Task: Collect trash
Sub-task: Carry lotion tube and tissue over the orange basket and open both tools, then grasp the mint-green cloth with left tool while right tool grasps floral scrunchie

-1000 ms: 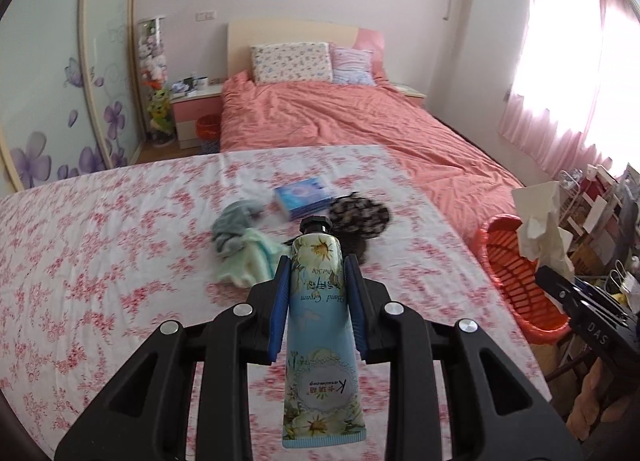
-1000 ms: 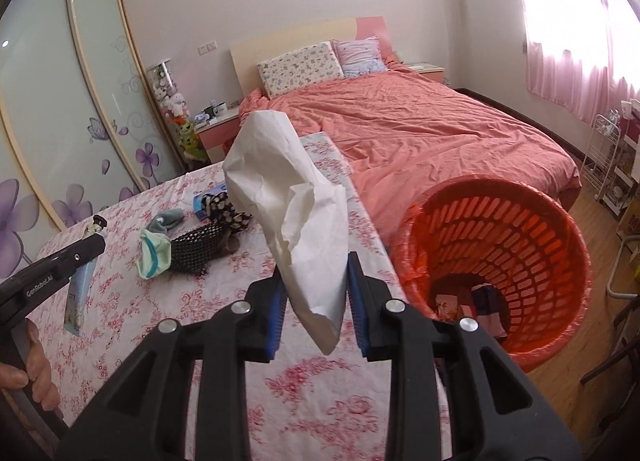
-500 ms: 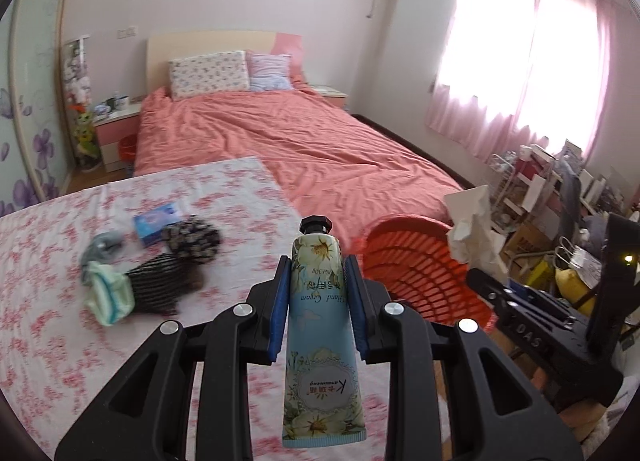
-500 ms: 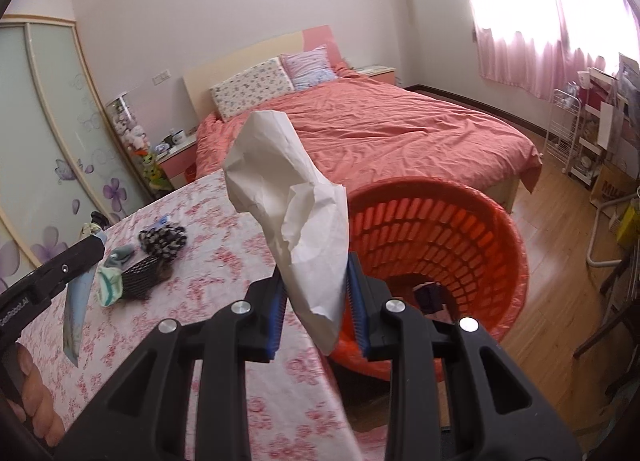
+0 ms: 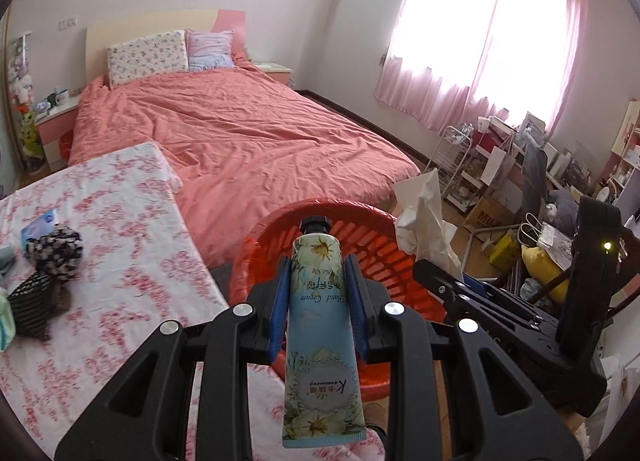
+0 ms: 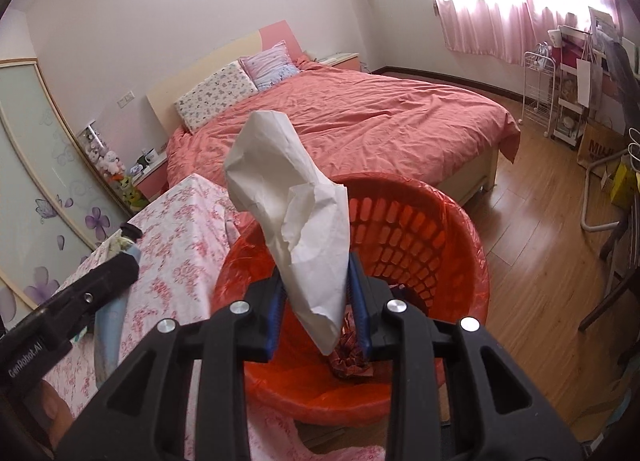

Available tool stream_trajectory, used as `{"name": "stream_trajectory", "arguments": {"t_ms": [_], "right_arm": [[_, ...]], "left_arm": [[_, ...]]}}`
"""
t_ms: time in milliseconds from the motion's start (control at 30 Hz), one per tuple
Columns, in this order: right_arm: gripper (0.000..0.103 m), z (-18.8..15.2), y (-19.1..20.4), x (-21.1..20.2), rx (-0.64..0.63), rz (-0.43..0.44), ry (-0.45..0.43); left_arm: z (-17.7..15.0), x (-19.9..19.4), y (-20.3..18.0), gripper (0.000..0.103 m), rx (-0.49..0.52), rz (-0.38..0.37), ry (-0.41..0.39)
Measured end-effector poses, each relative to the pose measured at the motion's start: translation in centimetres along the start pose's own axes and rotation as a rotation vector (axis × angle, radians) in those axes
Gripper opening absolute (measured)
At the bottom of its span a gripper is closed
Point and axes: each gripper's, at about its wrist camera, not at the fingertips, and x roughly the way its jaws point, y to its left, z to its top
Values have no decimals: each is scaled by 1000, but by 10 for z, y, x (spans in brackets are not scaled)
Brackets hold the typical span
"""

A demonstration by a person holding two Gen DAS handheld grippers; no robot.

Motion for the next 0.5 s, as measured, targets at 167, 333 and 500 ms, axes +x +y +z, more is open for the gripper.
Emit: {"name": "stream_trajectory", "arguments": {"t_ms": [167,333,500], "right_arm": [[55,3,-18,20,32,-16,10],[61,-4,-32,27,59,-49,20],[62,-15,-20,24,25,-83,29]], "left_arm": [[-3,30,-3,46,-16,37,58],[-11,22,10,60,-15,120,60],[-20,6,34,67,-34,204,65]]}}
